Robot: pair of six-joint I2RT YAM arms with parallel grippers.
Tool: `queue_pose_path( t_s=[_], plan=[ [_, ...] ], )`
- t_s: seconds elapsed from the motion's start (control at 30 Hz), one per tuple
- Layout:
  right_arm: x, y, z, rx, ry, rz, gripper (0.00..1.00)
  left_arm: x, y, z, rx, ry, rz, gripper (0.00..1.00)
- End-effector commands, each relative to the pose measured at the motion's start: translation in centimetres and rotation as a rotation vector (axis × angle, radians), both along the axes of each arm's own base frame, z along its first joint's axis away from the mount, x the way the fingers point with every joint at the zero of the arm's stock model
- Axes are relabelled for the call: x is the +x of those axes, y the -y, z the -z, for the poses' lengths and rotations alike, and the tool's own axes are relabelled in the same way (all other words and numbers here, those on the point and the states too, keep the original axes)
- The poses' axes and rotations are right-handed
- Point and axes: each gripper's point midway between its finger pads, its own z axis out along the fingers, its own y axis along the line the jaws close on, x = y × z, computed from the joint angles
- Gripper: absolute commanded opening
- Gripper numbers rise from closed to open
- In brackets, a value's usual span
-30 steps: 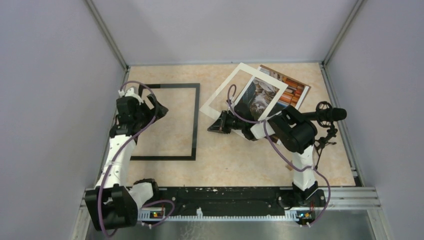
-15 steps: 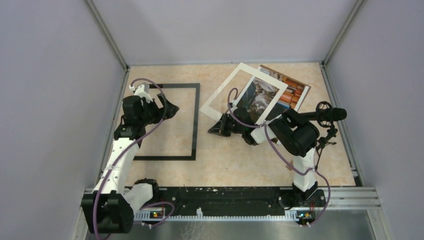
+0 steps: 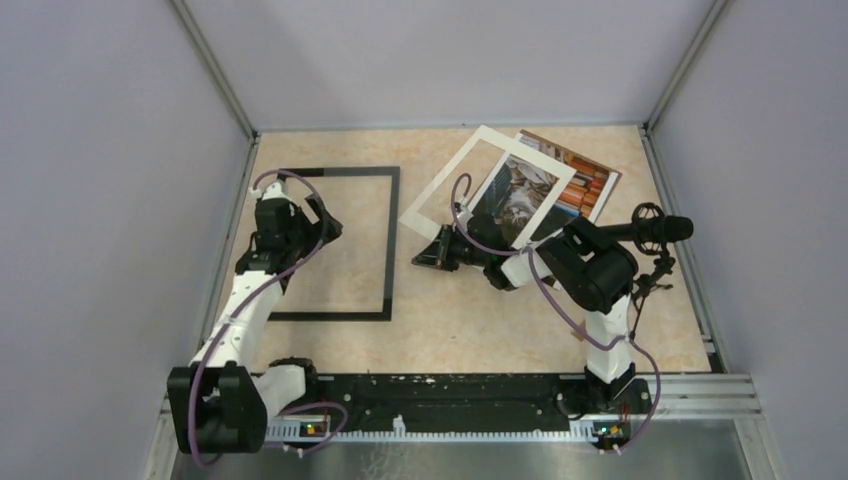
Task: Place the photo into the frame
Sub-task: Place the photo frame item in the photo frame.
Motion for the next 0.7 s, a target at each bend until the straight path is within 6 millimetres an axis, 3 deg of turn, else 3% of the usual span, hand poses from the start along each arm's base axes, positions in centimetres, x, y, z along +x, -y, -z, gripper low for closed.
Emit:
queue_pose_path(
  t_s=[0.0,0.23,0.37,0.5,0.67],
  plan=[
    [0.3,-1.1,-2.1,0.025,0.135,-0.081,0.0,1.7,-5.5,1.2,0.084,-0.049,-0.297,0.98],
    [1.0,-0.2,-0.7,-0.027,0.151,-0.104,0.0,5.3,-14.0,0.6,0.206,-0.052,-0.437,0.97],
    [0.4,-0.9,-0.9,0.042,0.128,-0.14,0.0,5.9,-19.0,2.4,0.241,-0.099,-0.487,0.97],
    [0.1,-0.6,-1.0,0.042,0.137,-0.134,0.0,6.5,-20.7,4.5,0.133,-0.122,-0.495,0.97],
    [0.2,-0.7,-1.3,0.046,0.146,-0.137,0.0,7.8,-19.4,7.6,-0.005,-0.168,-0.351,0.98]
  ],
)
